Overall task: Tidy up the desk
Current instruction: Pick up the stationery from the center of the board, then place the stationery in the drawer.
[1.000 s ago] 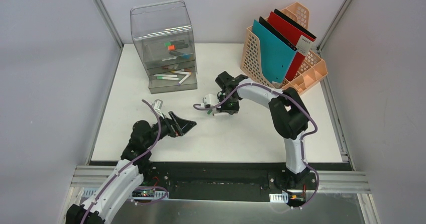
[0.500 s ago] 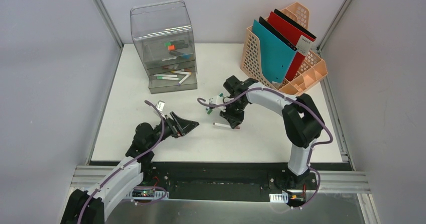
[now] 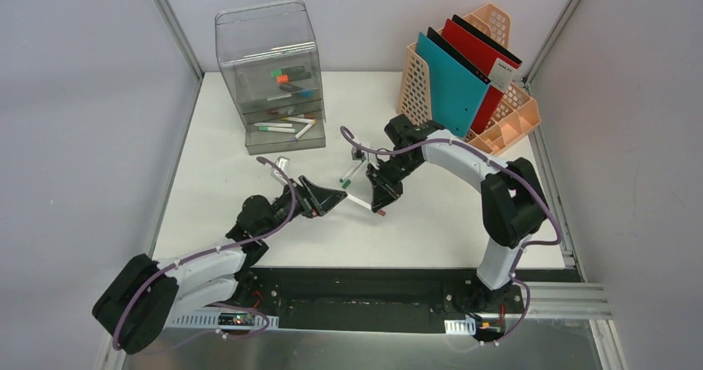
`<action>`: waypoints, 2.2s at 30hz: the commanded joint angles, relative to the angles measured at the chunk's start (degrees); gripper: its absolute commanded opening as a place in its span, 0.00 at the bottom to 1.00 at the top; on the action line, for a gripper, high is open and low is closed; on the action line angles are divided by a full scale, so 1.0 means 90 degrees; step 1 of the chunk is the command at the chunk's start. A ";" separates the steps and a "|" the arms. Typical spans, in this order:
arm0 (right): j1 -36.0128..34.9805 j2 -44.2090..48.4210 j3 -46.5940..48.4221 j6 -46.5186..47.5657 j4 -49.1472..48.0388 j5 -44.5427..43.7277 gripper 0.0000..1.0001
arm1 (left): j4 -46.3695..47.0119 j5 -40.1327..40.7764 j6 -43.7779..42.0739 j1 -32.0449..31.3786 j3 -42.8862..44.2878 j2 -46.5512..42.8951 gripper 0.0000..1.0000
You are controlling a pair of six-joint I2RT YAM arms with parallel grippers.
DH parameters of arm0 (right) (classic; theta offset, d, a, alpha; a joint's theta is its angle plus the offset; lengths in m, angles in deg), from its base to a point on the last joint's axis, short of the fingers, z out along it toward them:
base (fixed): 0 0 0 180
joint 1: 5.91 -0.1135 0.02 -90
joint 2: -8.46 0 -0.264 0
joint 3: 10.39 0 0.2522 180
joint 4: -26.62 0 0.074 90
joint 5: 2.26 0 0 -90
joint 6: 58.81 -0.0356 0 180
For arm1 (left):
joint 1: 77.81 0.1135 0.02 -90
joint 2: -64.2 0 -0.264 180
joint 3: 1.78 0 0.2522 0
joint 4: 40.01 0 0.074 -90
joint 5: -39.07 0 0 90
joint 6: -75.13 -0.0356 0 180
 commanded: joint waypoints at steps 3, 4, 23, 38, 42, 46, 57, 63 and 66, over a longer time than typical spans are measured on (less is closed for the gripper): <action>0.0112 0.0598 0.0187 -0.0061 0.0052 0.1089 0.00 | 0.1436 0.0648 -0.0262 -0.0477 0.0627 0.1005 0.89; 0.0128 0.0611 0.0186 -0.0061 0.0056 0.1171 0.00 | 0.1522 0.0668 -0.0263 -0.0532 0.0688 0.1178 0.89; 0.0244 0.0768 0.0095 -0.0016 -0.0016 0.1576 0.00 | 0.2210 0.0793 -0.0103 -0.1062 0.1238 0.2421 0.12; 0.0361 0.0988 -0.0122 -0.0006 -0.0328 0.1400 0.27 | 0.1981 0.1006 -0.0138 -0.1089 0.0997 0.2150 0.00; 0.0393 0.1040 -0.0158 -0.0001 -0.0361 0.1322 0.36 | 0.1714 0.1047 -0.0202 -0.1093 0.0973 0.1970 0.00; 0.0408 0.1125 -0.0220 -0.0065 -0.0465 0.1274 0.41 | 0.1399 0.1126 -0.0281 -0.1093 0.0943 0.1763 0.00; 0.0506 0.1321 -0.0289 -0.0038 -0.0558 0.1091 0.43 | -0.0577 0.2536 -0.0511 -0.1066 0.0767 0.0538 0.00; 0.0557 0.1392 -0.0337 -0.0029 -0.0607 0.1071 0.43 | -0.1689 0.3717 -0.1072 -0.0997 0.0786 -0.0552 0.00; 0.0567 0.1398 -0.0344 -0.0030 -0.0630 0.1062 0.43 | -0.2056 0.4360 -0.1369 -0.0869 0.0804 -0.0984 0.00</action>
